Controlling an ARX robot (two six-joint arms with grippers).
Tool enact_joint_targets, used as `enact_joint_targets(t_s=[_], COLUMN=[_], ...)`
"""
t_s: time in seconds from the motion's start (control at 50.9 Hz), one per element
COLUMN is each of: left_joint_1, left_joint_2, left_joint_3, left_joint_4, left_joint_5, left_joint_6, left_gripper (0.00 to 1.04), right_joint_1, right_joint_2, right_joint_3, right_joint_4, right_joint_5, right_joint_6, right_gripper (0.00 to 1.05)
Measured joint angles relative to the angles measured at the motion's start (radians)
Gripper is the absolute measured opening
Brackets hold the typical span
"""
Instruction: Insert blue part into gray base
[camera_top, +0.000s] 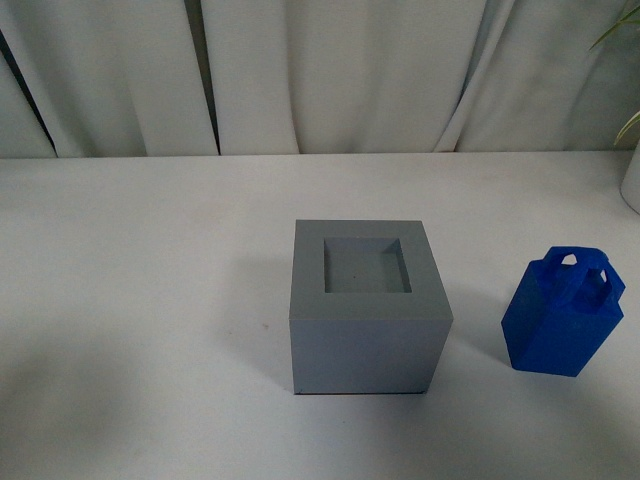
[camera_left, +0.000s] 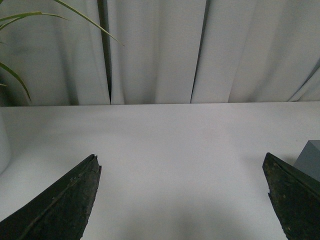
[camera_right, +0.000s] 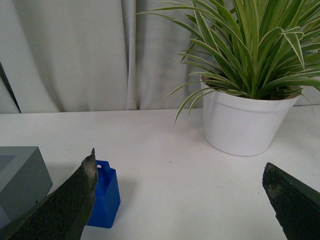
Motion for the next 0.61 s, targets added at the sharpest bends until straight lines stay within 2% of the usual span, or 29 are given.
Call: enact_joint_targets(t_s=[0.609], left_joint_1=[0.000], left_joint_2=[0.000], left_joint_3=[0.000], left_joint_4=[0.000], left_joint_5=[0.000], left_joint_6=[0.000], left_gripper=[0.99], right_joint_1=[0.000], right_joint_2=[0.000], right_joint_3=[0.000], right_joint_4=[0.000], right_joint_5=[0.000], right_joint_6=[0.000], right_gripper=[0.97])
